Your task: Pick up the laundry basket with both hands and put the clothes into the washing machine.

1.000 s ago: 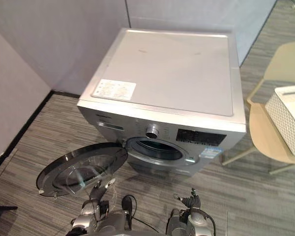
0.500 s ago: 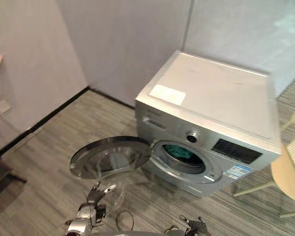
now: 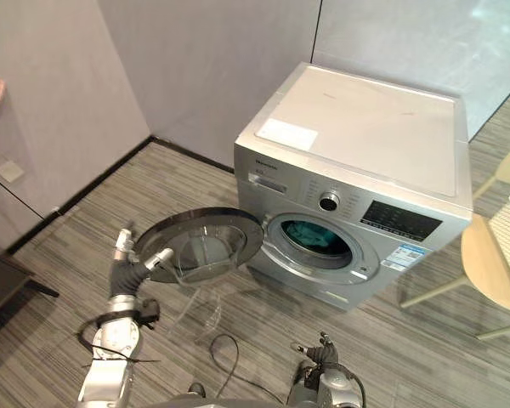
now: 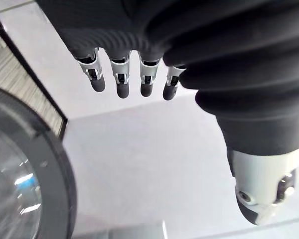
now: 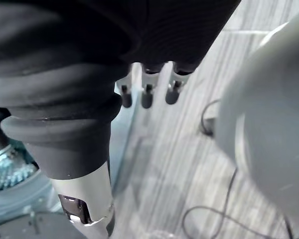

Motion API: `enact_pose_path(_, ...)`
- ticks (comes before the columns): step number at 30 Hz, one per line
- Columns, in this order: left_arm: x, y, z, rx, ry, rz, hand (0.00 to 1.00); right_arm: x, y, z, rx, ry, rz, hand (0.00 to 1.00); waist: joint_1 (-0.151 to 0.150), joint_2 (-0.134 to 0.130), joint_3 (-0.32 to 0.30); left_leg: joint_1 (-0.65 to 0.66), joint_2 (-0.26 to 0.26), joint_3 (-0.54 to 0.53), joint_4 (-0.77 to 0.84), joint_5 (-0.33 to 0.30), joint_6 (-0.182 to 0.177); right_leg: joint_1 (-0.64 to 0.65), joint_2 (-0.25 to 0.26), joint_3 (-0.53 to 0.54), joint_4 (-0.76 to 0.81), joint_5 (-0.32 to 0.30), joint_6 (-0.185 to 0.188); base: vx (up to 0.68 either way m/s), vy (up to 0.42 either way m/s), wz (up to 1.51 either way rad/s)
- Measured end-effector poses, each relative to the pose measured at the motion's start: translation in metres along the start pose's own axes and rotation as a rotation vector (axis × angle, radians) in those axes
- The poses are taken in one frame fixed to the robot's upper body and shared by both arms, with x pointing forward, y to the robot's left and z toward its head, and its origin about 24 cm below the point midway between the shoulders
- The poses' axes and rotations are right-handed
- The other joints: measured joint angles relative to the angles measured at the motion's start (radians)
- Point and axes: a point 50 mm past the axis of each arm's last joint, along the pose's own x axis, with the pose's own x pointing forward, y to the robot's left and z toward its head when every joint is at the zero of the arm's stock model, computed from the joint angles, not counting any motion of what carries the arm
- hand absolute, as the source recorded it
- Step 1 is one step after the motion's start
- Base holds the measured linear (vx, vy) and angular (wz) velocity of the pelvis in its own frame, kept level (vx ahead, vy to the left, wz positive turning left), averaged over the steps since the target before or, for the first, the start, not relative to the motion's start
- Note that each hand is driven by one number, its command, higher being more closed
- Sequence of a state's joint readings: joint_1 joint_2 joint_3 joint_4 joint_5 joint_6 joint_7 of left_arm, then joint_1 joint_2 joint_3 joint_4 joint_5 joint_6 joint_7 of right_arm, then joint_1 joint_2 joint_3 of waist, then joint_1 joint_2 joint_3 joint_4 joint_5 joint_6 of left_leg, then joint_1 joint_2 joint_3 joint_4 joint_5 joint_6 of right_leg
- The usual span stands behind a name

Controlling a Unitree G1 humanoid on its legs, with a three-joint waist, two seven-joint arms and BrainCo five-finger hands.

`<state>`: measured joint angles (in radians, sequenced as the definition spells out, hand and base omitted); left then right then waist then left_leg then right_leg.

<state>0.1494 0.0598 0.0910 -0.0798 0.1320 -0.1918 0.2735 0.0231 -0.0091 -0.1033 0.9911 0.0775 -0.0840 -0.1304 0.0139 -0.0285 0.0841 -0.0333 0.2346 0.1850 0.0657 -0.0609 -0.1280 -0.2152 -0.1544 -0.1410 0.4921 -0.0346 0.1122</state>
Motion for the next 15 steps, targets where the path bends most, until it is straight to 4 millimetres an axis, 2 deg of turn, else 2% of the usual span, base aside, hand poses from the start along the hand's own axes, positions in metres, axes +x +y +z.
enact_pose_path(3, 0.003, 0.010, 0.000, 0.005, -0.003, 0.073, 0.00, -0.004, -0.005, -0.010, 0.010, 0.018, -0.012, 0.00, 0.003, -0.021, -0.024, 0.007, 0.013, -0.036, -0.044, 0.032, -0.011, 0.011, 0.031, 0.019, -0.025, -0.002, 0.000, 0.02, -0.039, 0.27)
enact_pose_path(4, 0.006, 0.016, 0.000, 0.008, 0.003, 0.109, 0.00, -0.005, -0.008, -0.014, 0.026, 0.029, -0.027, 0.00, 0.000, -0.020, -0.038, -0.009, 0.004, -0.043, -0.058, 0.052, -0.005, 0.041, 0.031, 0.019, -0.104, -0.021, -0.010, 0.04, -0.060, 0.09)
enact_pose_path(6, 0.010, 0.026, -0.002, 0.022, 0.006, 0.160, 0.00, -0.007, -0.013, -0.022, 0.040, 0.051, -0.044, 0.00, 0.001, -0.043, -0.065, -0.012, -0.015, -0.037, -0.085, 0.092, -0.010, 0.079, 0.025, 0.022, -0.227, -0.037, -0.014, 0.10, -0.055, 0.03)
enact_pose_path(8, 0.015, 0.034, -0.004, 0.037, 0.015, 0.189, 0.00, -0.008, -0.015, -0.025, 0.045, 0.061, -0.050, 0.00, 0.002, -0.051, -0.069, -0.015, -0.026, -0.027, -0.099, 0.105, -0.010, 0.105, 0.022, 0.035, -0.304, -0.036, -0.014, 0.07, -0.023, -0.10)
enact_pose_path(10, 0.020, 0.049, -0.005, 0.073, 0.018, 0.244, 0.00, -0.008, -0.019, -0.025, 0.052, 0.063, -0.060, 0.00, 0.001, -0.042, -0.071, -0.010, -0.026, 0.002, -0.106, 0.113, -0.016, 0.121, 0.026, 0.054, -0.372, -0.035, -0.015, -0.03, -0.046, -0.32)
enact_pose_path(13, 0.027, 0.049, -0.012, 0.085, 0.045, 0.246, 0.00, -0.011, -0.036, -0.033, 0.030, 0.083, -0.097, 0.00, -0.001, -0.015, -0.083, 0.014, -0.023, 0.009, -0.155, 0.140, -0.016, 0.120, 0.035, 0.056, -0.374, -0.033, -0.019, -0.06, -0.036, -0.09)
enact_pose_path(15, 0.035, 0.052, -0.015, 0.099, 0.054, 0.249, 0.00, -0.013, -0.041, -0.036, 0.027, 0.090, -0.109, 0.00, -0.002, -0.013, -0.084, 0.010, -0.023, 0.010, -0.158, 0.142, -0.016, 0.114, 0.035, 0.057, -0.375, -0.030, -0.022, -0.06, 0.000, -0.04)
